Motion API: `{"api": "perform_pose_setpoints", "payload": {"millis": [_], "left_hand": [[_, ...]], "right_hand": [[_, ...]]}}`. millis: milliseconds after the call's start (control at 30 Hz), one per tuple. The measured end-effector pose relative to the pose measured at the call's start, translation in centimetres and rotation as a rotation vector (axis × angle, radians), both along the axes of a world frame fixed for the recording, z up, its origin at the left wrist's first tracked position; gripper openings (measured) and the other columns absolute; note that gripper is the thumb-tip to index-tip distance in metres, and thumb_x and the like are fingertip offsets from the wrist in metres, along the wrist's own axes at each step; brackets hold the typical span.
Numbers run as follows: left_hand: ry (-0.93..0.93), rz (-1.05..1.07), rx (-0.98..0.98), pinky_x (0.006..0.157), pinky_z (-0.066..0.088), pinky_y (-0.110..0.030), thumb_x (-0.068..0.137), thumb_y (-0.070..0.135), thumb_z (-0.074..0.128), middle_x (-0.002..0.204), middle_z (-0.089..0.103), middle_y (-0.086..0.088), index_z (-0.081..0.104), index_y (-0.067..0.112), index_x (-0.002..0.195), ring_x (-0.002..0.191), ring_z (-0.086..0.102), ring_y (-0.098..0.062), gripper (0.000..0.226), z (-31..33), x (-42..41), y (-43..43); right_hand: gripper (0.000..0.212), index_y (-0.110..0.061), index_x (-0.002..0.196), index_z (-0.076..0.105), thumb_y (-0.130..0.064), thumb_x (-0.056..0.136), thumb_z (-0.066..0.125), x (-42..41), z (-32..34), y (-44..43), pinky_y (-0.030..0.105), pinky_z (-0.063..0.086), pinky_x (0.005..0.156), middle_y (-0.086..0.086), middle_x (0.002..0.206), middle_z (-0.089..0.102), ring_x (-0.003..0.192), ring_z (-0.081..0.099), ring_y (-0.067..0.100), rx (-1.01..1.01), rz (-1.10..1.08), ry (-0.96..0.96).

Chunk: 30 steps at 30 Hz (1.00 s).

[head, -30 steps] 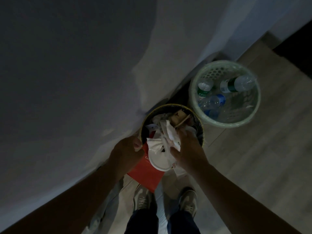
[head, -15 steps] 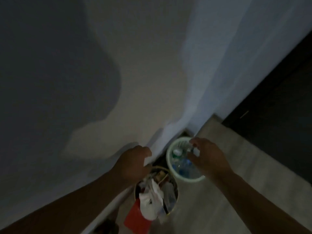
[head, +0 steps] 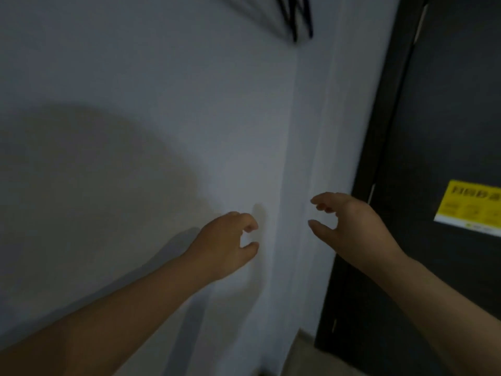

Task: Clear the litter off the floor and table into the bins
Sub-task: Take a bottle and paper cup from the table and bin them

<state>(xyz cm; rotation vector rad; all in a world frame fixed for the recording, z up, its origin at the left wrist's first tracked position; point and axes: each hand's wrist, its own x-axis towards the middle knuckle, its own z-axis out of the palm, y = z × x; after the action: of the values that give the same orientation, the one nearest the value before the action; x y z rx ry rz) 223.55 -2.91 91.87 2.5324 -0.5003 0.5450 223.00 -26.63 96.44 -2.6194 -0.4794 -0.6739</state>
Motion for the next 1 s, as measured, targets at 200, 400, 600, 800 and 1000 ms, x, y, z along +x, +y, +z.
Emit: {"api": "perform_pose_setpoints", "payload": {"millis": [200,400,600,800,1000], "left_hand": [[-0.197,-0.041,-0.039,0.080,0.045,-0.017,0.082,0.033,0.068,0.100,0.055,0.018,0.060,0.030,0.105,0.089,0.056,-0.001,0.024,11.6,-4.3,-0.8],[-0.335,-0.014,0.007,0.081,0.050,-0.022,0.082,0.037,0.065,0.105,0.060,0.017,0.061,0.032,0.105,0.091,0.057,0.003,0.024,18.7,-8.6,-1.9],[-0.385,0.125,0.064,0.084,0.049,-0.020,0.083,0.041,0.063,0.105,0.056,0.025,0.059,0.037,0.109,0.098,0.053,0.008,0.027,20.8,-12.3,-3.5],[-0.414,0.381,0.132,0.072,0.044,-0.008,0.083,0.045,0.060,0.105,0.054,0.027,0.056,0.041,0.110,0.098,0.051,0.012,0.027,21.8,-16.6,-4.1],[-0.353,0.725,0.271,0.077,0.044,-0.009,0.083,0.046,0.060,0.109,0.057,0.023,0.056,0.038,0.114,0.096,0.054,0.006,0.033,20.6,-25.2,-2.1]], "right_hand": [[0.046,-0.028,0.130,0.054,-0.035,0.086,0.067,-5.5,9.5,-2.2,0.017,0.043,0.087,-0.009,0.117,0.061,0.100,0.053,0.001,0.005,-0.011,-0.182],[0.049,-0.032,0.130,0.051,-0.041,0.084,0.065,-8.2,14.1,-3.5,0.015,0.041,0.085,-0.013,0.115,0.059,0.100,0.051,-0.003,0.001,0.059,-0.283],[0.049,-0.037,0.130,0.050,-0.047,0.084,0.064,-7.8,16.5,-4.6,0.003,0.035,0.075,-0.021,0.112,0.057,0.097,0.050,-0.006,-0.006,0.205,-0.321],[0.045,-0.036,0.126,0.054,-0.046,0.084,0.064,-6.1,17.6,-3.4,0.014,0.040,0.086,-0.021,0.110,0.057,0.098,0.050,-0.005,0.017,0.454,-0.340],[0.042,-0.036,0.126,0.054,-0.046,0.086,0.061,-7.8,17.2,3.2,0.017,0.040,0.091,-0.022,0.113,0.055,0.105,0.050,-0.003,0.027,0.783,-0.308]]}}
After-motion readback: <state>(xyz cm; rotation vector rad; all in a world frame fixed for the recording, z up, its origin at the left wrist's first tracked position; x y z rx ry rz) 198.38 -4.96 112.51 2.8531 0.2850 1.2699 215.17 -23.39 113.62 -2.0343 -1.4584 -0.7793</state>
